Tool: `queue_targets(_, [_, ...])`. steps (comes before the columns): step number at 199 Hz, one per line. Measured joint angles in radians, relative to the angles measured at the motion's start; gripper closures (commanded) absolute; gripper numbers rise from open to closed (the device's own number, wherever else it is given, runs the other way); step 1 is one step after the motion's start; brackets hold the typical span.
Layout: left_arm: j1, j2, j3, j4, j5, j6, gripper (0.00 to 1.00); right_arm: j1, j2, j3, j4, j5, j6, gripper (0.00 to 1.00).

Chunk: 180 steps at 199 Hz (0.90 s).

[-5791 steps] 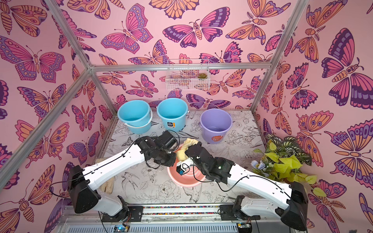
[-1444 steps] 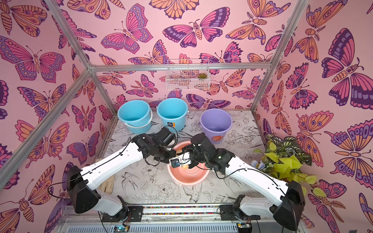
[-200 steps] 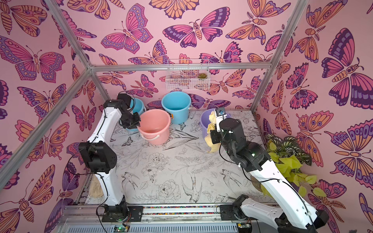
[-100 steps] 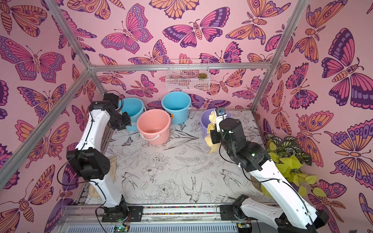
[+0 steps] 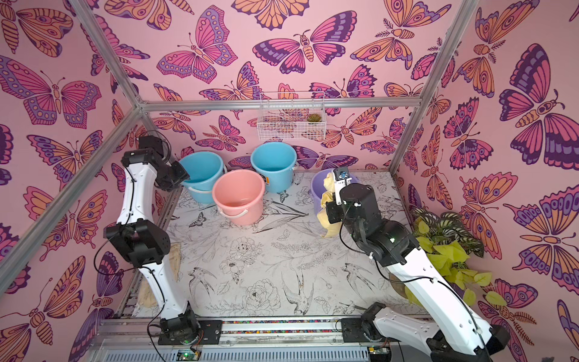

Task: Wipe the inside of the bucket with a cloth
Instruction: Pick up the bucket from the corner of the board.

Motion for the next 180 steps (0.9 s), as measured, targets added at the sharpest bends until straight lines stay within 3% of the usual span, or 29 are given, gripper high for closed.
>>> queue_targets(51, [0.055,0.13,0.082,0.007,0.028,0.017,0.44,0.0,0.0,0.0,0.0,0.0,0.0,1.0])
queue_targets(94, [0.05,0.199,0.128,0.029,0.045,0.03,0.59,0.0,0.002,0.0,0.0,0.0,0.0,1.0])
queue_targets(180, [0.062,0.21,0.131,0.027,0.032,0.035,0.93,0.0,0.005,0.0,0.0,0.0,-0.001,1.0])
